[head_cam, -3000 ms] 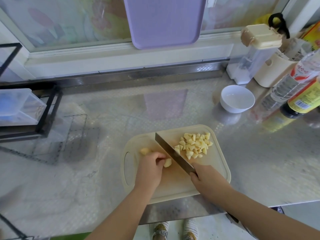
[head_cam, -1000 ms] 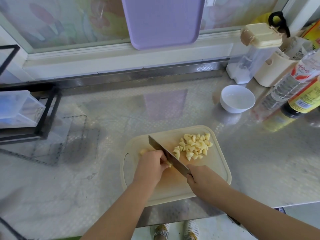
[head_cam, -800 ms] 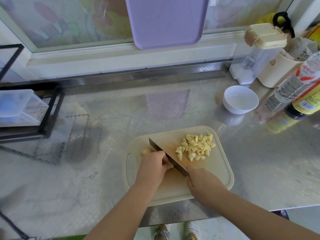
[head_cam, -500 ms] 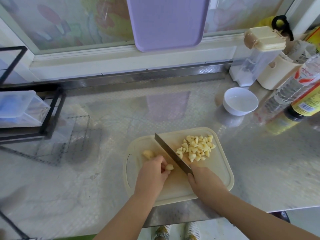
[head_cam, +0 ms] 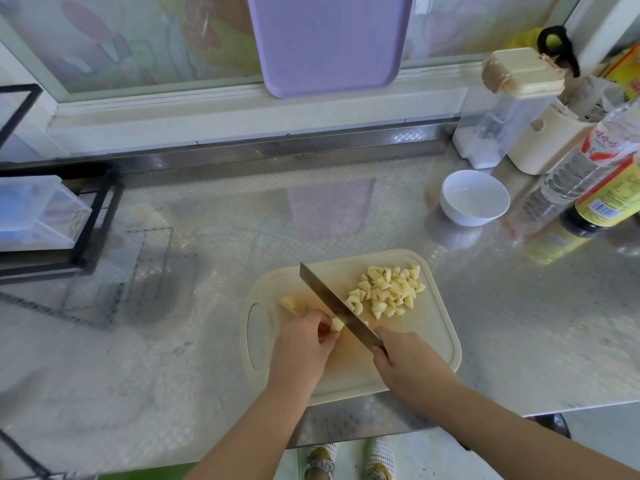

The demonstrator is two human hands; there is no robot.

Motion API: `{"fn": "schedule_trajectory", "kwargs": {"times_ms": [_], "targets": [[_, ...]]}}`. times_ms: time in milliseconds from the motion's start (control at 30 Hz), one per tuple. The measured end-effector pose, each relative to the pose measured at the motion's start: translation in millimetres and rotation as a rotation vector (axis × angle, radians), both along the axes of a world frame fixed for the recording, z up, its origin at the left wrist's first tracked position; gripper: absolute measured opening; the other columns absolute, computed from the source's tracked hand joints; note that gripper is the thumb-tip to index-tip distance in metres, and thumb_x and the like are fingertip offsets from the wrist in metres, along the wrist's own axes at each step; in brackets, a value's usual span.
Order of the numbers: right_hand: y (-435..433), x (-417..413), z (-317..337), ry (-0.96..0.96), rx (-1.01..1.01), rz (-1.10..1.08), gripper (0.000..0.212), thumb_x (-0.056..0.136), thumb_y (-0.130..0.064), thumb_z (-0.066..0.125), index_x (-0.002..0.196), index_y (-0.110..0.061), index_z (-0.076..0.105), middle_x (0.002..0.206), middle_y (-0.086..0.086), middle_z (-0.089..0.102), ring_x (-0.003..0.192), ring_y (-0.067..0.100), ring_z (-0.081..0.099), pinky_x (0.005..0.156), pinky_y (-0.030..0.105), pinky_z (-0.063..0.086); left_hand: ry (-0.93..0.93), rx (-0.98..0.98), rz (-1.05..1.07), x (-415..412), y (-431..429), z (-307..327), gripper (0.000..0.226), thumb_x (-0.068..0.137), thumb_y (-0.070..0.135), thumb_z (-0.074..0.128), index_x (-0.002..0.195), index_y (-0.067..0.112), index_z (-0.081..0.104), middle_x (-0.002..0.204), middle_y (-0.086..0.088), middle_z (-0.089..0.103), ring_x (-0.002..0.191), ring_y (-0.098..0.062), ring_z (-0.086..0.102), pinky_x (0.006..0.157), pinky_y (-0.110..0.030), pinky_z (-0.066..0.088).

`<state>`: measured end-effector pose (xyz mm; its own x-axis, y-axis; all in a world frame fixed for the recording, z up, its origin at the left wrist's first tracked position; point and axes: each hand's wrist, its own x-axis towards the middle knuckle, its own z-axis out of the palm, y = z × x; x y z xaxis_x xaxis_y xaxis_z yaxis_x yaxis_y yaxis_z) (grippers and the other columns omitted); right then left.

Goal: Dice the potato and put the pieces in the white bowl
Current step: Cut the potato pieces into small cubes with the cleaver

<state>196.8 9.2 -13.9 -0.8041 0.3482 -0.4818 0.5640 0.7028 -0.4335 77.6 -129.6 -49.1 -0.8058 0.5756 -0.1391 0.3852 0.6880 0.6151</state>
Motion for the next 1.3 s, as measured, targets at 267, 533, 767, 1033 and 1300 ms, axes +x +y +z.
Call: {"fn": "schedule_trajectory", "kwargs": {"times_ms": [267, 533, 767, 1033, 1300], "targets": [[-4.9, 1.8, -4.7, 0.008, 0.030, 0.010, 0.017, 0.104, -0.032, 0.037, 0.097, -0.022, 0.049, 0.075, -0.005, 0.050, 0.073, 0.020, 0.057, 0.068, 0.036, 0.050, 0.013, -0.002, -0.006, 1.4, 2.0, -3.0, 0.008, 0.087, 0.033, 0.069, 0.089, 0.027, 0.067, 0.086, 0.011, 0.067, 0.077, -0.006, 0.060, 0.069, -0.025, 0.050], [-13.5, -2.8, -6.2, -0.056, 0.066, 0.027, 0.018, 0.105, -0.031, 0.035, 0.110, -0.021, 0.050, 0.087, -0.001, 0.056, 0.086, 0.023, 0.064, 0.076, 0.038, 0.055, 0.047, 0.017, -0.030, 1.4, 4.0, -6.3, 0.010, 0.086, 0.029, 0.070, 0.091, 0.021, 0.069, 0.089, 0.007, 0.069, 0.080, -0.014, 0.063, 0.072, -0.034, 0.052], [-9.2, -7.6, -8.8, -0.087, 0.037, 0.010, 0.017, 0.105, -0.030, 0.036, 0.107, -0.020, 0.050, 0.094, 0.001, 0.061, 0.087, 0.020, 0.063, 0.081, 0.038, 0.056, 0.070, 0.041, -0.067, 0.1, 2.1, -8.4, 0.009, 0.087, 0.027, 0.070, 0.086, 0.019, 0.067, 0.085, 0.005, 0.066, 0.076, -0.014, 0.061, 0.068, -0.037, 0.051], [-1.2, -6.7, -7.8, -0.051, 0.041, -0.043, 0.024, 0.106, -0.029, 0.035, 0.118, -0.023, 0.055, 0.090, -0.004, 0.063, 0.081, 0.013, 0.065, 0.078, 0.032, 0.058, 0.094, 0.054, -0.209, -14.4, 4.9, -0.8, 0.004, 0.091, 0.023, 0.065, 0.093, 0.023, 0.068, 0.092, 0.010, 0.063, 0.082, -0.008, 0.060, 0.070, -0.023, 0.047], [-4.3, -11.7, -4.9, -0.068, 0.095, -0.048, 0.020, 0.105, -0.026, 0.036, 0.117, -0.022, 0.052, 0.092, -0.003, 0.061, 0.084, 0.017, 0.065, 0.079, 0.034, 0.058, 0.098, 0.021, -0.212, -11.9, 6.5, -2.5, 0.011, 0.090, 0.029, 0.066, 0.097, 0.022, 0.068, 0.096, 0.009, 0.062, 0.086, -0.010, 0.060, 0.074, -0.030, 0.051]]}}
